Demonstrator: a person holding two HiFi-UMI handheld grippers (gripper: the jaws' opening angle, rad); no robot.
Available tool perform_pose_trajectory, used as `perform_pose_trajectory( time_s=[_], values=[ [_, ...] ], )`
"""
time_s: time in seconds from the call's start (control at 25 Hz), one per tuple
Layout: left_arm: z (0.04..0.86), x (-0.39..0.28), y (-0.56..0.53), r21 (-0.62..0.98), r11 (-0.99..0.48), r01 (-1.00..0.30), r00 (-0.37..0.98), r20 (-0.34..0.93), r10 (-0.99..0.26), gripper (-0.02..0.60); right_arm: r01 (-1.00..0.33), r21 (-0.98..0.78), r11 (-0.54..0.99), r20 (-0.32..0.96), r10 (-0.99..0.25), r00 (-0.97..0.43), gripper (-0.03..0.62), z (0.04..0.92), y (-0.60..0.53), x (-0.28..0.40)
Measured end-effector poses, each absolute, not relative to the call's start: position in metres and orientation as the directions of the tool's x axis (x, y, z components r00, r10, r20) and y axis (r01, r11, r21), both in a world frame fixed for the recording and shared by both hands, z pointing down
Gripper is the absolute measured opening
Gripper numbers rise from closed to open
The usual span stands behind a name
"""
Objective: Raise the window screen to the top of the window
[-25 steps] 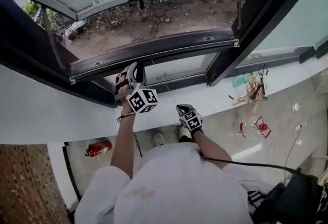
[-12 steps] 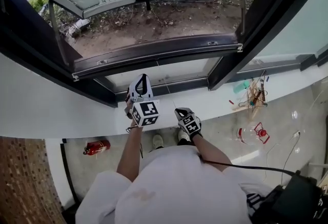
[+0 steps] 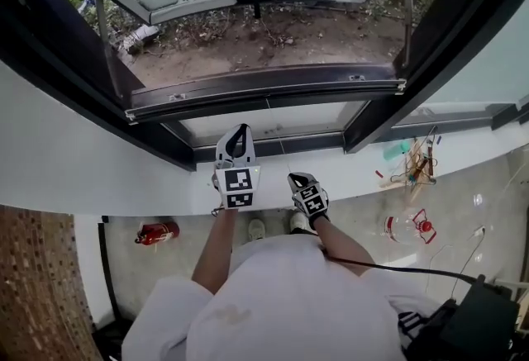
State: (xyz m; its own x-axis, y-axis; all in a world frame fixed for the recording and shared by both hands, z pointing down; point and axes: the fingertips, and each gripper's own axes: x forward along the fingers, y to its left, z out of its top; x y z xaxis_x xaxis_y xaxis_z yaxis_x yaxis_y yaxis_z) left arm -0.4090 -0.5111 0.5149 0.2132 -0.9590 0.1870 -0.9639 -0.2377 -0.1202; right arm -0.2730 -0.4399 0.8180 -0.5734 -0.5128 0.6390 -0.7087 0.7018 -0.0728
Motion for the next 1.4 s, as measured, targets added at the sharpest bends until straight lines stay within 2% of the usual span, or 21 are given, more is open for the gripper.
perform_pose_trajectory(
  time_s=[0.4, 0.76, 1.08, 1.4],
  values=[
    [0.510, -0.421, -0.510, -0.091, -0.235, -0.968, 0.218, 0.163, -0.962, 0.002, -0.666, 0.011, 0.745, 0.571, -0.552, -0.608, 0.002, 0.787, -0.470, -0.304],
    [0.507, -0.427, -0.509, -0.098, -0.231, -0.968, 0.214, 0.161, -0.963, 0.002, -0.658, -0.028, 0.753, 0.545, -0.540, -0.641, 0.002, 0.777, -0.489, -0.324],
    [0.514, -0.422, -0.509, -0.095, -0.237, -0.967, 0.218, 0.177, -0.960, 0.002, -0.635, 0.064, 0.770, 0.432, -0.595, -0.678, 0.002, 0.721, -0.520, -0.358],
    [0.505, -0.413, -0.512, -0.059, -0.258, -0.964, 0.246, 0.152, -0.957, 0.002, -0.653, 0.035, 0.756, 0.307, -0.630, -0.713, 0.002, 0.678, -0.531, -0.360]
  ],
)
